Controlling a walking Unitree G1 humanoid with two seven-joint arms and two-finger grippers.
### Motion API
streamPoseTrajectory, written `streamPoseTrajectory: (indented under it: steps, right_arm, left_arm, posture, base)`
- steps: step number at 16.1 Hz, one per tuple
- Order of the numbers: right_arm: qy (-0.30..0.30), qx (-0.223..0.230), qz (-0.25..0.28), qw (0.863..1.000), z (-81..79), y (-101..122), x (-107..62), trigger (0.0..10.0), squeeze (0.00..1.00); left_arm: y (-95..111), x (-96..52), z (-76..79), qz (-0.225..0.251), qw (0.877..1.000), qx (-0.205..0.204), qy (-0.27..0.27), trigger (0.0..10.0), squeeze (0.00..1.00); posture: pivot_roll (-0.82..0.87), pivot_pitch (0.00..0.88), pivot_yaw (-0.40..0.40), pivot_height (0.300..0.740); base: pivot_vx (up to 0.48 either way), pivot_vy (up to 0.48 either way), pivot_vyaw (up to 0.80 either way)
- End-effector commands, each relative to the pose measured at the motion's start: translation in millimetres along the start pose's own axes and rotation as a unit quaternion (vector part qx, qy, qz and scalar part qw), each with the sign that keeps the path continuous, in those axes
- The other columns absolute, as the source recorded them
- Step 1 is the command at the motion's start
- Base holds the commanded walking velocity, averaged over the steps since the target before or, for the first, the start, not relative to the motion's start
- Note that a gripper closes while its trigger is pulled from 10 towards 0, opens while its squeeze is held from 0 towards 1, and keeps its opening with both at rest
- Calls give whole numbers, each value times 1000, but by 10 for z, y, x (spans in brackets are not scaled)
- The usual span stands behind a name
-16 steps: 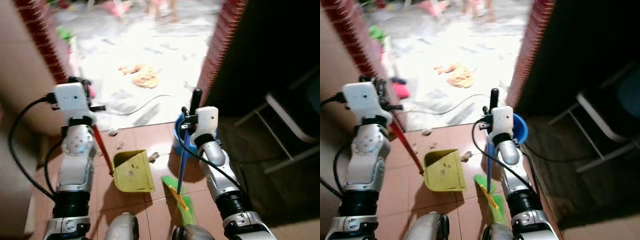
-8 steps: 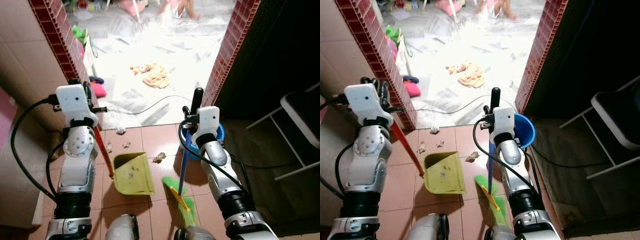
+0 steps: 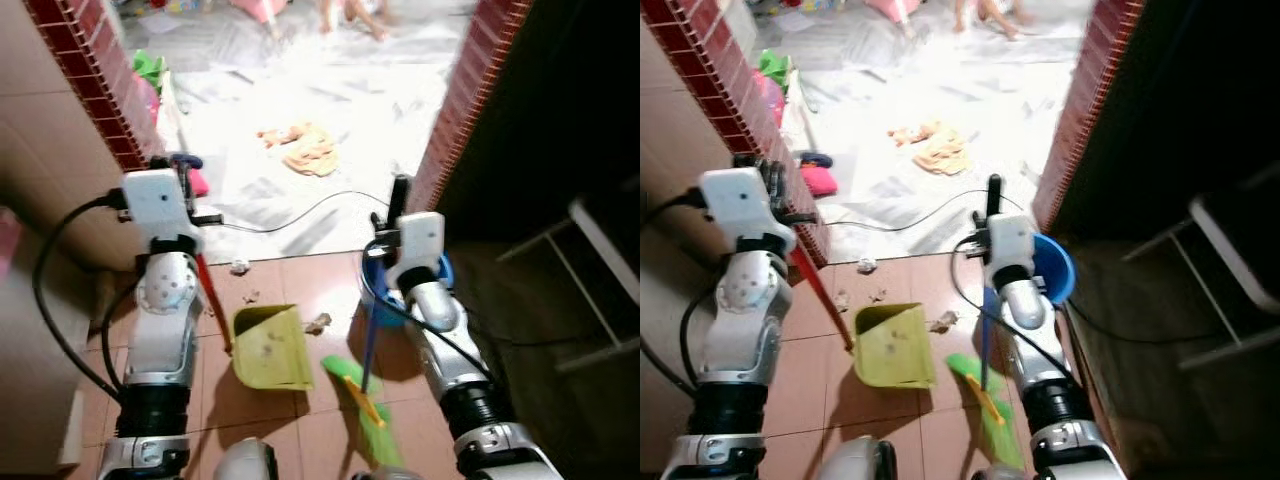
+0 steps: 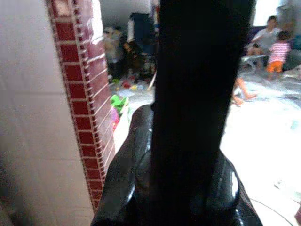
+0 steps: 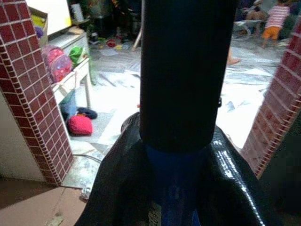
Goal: Sweep floor
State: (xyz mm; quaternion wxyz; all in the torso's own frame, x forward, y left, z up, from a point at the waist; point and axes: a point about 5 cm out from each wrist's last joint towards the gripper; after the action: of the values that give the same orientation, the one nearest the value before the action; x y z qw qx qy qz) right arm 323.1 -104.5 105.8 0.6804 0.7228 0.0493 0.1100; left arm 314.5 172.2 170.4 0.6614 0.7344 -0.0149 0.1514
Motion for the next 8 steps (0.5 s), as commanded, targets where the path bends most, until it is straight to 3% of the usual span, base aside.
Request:
streamPoseTrajectory:
  steps: [1,2,8]
  right_arm:
    - [5,-5,17,1000,-30,57,10,10000,0]
    - [5,-7,17,1000,-30,56,9,10000,0]
    - [12,-12,19,1000,-37,55,3,10000,0]
  left_arm:
    - [162,52,-19,39,999,-2,3,10000,0]
    - [162,52,-18,39,999,-2,2,10000,0]
    - [161,55,-6,37,999,-3,5,10000,0]
  posture:
    - [-25,94,9,740]
    - [-25,94,9,740]
    - [-26,89,9,740]
  base:
    - [458,0,0]
    - [446,0,0]
    - [372,279,0]
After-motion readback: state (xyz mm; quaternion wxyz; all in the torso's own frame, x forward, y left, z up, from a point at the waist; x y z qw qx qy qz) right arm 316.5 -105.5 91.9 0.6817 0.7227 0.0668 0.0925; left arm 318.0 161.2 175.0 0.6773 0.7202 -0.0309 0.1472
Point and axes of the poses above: a point about 5 cm out from each wrist's last joint towards the gripper, its own x axis pointing out of the wrist towards the gripper, its own y axis along the axis of the wrist's last joint, z = x × y, and after that the axes turned 5 degrees about x, right-handed
